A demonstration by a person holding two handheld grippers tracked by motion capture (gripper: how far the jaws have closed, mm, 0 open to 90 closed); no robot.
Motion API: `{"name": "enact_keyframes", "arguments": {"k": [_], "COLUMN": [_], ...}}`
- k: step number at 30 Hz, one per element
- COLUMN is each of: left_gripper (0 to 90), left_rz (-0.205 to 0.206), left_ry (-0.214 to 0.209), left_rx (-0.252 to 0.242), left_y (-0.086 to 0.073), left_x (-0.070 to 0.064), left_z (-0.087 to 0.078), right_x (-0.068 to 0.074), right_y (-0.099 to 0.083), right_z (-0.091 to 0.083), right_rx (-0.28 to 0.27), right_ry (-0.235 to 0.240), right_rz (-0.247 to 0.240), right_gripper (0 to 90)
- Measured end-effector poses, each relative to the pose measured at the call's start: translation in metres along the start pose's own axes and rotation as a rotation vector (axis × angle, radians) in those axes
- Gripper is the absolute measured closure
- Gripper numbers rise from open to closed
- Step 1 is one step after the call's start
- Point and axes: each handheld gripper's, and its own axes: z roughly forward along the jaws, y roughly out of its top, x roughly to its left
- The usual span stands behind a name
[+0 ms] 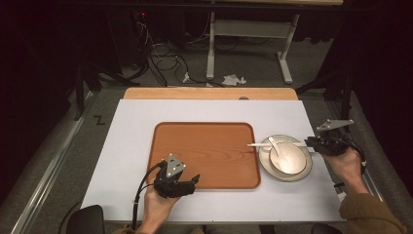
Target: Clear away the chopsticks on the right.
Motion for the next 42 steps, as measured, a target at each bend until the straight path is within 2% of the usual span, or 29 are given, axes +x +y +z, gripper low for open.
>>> {"name": "enact_keyframes", "arguments": {"k": [3,7,9,14,23,31,36,42], "left_gripper": [30.0,30.0,30.0,29.8,29.8,29.8,29.8,29.7], "left_rz": [-0.007,-0.011,-0.014,-0.025,-0.03,-0.03,-0.034,-0.039], "left_ry": [0.014,0.033,0.04,0.056,0.073,0.076,0.074,0.075], "left_rx": [0.007,0.012,0.012,0.008,0.002,0.003,-0.004,0.01], "left_y": [-0.003,-0.007,-0.008,-0.01,-0.012,-0.012,-0.012,-0.014], "left_x": [0.0,0.0,0.0,0.001,0.001,0.002,0.002,0.003], "left_z": [-0.003,-0.006,-0.008,-0.011,-0.014,-0.014,-0.014,-0.011], "right_x": [-0.006,-0.014,-0.018,-0.021,-0.014,-0.006,-0.004,-0.004], "right_y": [-0.001,0.001,0.003,0.006,0.016,0.026,0.029,0.03], "right_z": [0.008,0.012,0.015,0.022,0.031,0.035,0.039,0.041], "right_rx": [0.026,0.022,0.035,0.067,0.094,0.113,0.114,0.123], "right_ry": [0.026,0.046,0.055,0.081,0.111,0.136,0.149,0.165], "right_rz": [-0.014,-0.004,-0.017,-0.031,-0.058,-0.093,-0.098,-0.135], "right_gripper": [78.6,77.8,77.5,76.9,76.5,81.0,78.3,78.0]}}
